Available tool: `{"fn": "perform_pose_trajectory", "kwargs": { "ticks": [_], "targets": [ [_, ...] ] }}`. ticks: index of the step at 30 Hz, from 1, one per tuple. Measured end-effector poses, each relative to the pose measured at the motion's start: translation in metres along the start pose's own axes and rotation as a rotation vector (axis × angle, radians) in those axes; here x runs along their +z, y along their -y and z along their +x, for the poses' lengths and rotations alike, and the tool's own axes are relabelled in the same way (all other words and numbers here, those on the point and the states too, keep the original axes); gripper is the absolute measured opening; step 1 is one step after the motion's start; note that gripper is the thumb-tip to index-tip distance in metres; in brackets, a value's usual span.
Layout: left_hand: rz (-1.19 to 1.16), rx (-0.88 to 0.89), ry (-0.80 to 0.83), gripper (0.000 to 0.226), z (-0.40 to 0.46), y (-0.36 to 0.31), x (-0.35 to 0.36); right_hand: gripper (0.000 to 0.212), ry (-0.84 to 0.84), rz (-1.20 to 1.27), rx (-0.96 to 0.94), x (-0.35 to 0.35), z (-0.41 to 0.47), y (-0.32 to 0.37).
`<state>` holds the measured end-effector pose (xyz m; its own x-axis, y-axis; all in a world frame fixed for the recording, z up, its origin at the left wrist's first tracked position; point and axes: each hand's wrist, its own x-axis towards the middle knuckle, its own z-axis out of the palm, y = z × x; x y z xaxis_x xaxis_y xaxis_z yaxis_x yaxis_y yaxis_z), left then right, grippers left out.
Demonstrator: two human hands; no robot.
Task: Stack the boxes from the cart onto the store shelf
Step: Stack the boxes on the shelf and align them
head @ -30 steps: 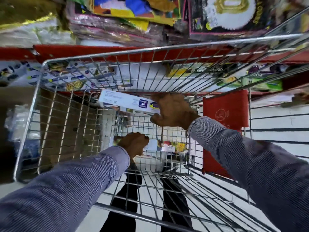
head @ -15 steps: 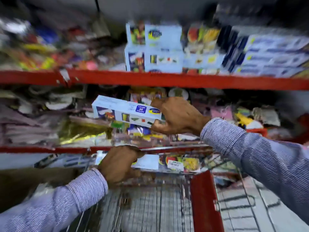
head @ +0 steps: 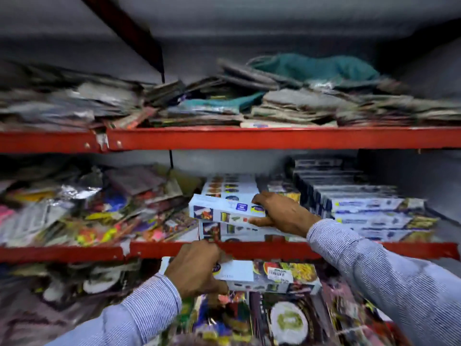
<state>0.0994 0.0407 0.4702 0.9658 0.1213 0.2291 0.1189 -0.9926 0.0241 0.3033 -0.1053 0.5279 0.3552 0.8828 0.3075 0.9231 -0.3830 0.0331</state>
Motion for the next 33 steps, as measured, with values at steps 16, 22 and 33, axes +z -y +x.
{"fn": "perform_pose_trajectory", "kwargs": {
  "ticks": [16,22,33],
  "targets": [
    [0.003,0.018,-0.023,0.069,0.071,0.006,-0.027,0.051,0.103,0.064,0.103,0.042,0.069,-0.053],
    [-0.006,0.017,-0.041,0.071,0.074,0.007,-0.024,0.050,0.011,0.048,0.089,0.041,0.073,-0.055],
    [-0.024,-0.014,-0.071,0.068,0.100,0.017,-0.027,0.050,0.108,0.153,0.148,0.033,0.081,-0.068]
  ]
}}
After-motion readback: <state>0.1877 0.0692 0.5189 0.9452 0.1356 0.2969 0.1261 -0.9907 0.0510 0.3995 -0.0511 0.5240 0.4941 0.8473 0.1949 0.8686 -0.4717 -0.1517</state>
